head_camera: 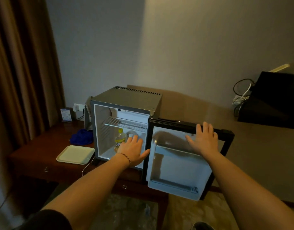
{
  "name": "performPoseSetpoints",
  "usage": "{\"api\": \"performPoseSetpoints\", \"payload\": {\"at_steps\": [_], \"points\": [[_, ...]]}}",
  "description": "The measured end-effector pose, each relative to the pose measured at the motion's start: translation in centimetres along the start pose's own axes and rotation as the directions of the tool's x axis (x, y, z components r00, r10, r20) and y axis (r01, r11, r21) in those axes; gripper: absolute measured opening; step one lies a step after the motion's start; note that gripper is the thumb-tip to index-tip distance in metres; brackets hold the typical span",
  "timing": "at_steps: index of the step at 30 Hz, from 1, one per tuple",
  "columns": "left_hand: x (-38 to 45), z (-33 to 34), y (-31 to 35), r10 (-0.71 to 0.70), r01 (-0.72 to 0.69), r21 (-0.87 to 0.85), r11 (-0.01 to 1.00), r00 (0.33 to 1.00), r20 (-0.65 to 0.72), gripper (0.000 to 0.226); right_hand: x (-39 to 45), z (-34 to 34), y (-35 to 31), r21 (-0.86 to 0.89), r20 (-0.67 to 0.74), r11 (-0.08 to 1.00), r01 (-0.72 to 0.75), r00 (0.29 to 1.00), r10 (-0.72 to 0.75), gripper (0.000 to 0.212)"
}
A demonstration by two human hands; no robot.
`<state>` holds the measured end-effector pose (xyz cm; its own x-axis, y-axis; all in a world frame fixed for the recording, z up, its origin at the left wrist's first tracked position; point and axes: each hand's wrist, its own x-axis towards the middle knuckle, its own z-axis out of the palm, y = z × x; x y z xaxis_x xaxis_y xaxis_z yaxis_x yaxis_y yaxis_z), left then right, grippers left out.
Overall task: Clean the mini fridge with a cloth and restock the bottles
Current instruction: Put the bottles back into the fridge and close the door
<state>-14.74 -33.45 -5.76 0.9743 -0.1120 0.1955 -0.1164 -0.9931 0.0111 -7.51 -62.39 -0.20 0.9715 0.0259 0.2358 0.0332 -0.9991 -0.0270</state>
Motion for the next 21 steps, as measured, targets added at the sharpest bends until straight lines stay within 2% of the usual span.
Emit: {"api": "performPoseSetpoints", "payload": {"at_steps": [4,7,16,21], "points": [[0.0,1.2,1.6,-0.035,0.034,0.027,0.999,0.999,0.029,0.062,1.7,1.0,2.5,-0.035,0.079,0.999,-0.017,0.997,0.019,0.087],[0.2,1.5,2.3,-0.046,0.045,0.037,0.998,0.999,0.022,0.062,2.2,1.8,2.7,-0.029,0.078,1.000,-0.010,0.997,0.012,0.089],[0.6,1.5,3.9,-0.070,0.069,0.013,0.997,0.997,0.039,0.062,-0.2,1.8,2.9,-0.131,-0.125,0.985,0.114,0.983,-0.131,0.072],[-0.4,1.3,3.2,-0.063,0.061,0.032,0.998,0.997,0.049,0.066,-3.2,0.6,2.0,-0.180,-0.158,0.966,0.186,0.964,-0.216,0.067]]}}
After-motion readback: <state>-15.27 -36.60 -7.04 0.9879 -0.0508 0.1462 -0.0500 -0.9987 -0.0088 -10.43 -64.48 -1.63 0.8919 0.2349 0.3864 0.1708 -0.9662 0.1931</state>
